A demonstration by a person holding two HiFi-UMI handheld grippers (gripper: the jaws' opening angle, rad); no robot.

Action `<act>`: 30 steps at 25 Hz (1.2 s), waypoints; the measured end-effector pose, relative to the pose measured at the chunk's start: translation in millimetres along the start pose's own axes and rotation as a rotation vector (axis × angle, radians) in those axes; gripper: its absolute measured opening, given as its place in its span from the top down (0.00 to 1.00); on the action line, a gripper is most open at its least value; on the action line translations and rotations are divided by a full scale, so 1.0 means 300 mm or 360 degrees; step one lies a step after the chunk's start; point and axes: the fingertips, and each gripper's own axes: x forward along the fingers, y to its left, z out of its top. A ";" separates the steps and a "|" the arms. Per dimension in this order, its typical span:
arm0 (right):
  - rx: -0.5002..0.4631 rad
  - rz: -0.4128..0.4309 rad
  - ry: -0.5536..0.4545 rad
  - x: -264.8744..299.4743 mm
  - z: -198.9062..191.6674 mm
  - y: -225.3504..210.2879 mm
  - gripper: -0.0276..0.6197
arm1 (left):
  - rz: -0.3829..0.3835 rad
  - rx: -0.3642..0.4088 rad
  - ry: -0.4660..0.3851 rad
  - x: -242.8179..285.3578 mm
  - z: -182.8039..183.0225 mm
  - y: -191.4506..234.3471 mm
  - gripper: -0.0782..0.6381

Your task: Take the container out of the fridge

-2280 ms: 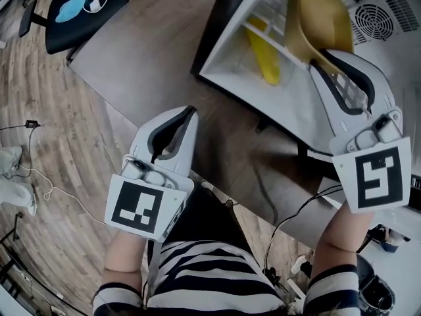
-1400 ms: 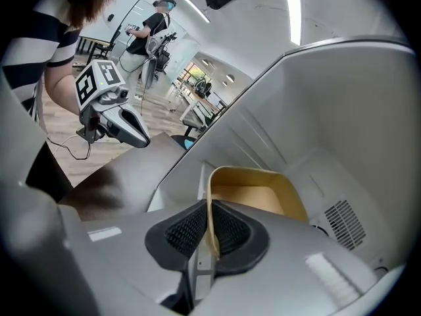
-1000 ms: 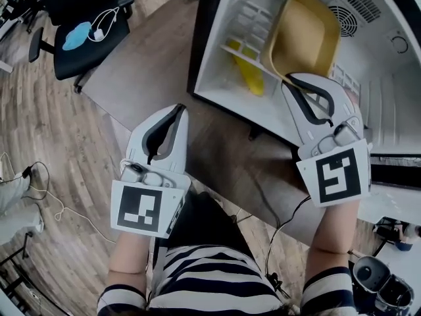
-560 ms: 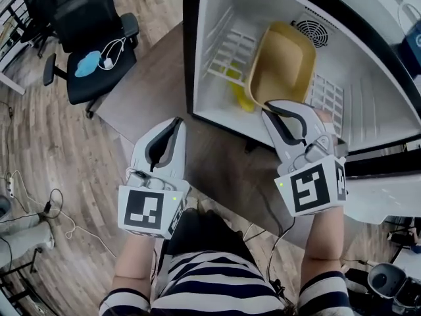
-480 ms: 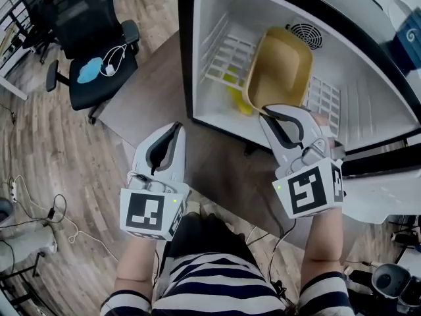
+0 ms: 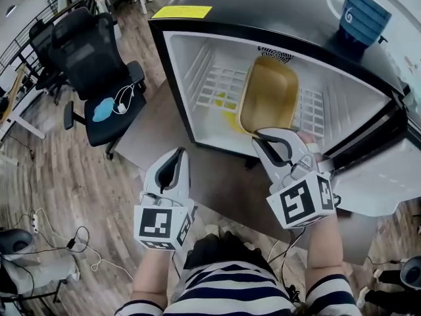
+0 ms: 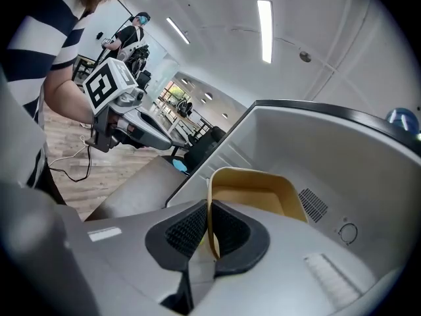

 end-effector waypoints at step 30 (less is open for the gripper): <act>0.0457 0.0030 -0.0034 -0.239 -0.061 0.255 0.93 | 0.0066 0.0007 0.0064 -0.152 -0.050 -0.118 0.89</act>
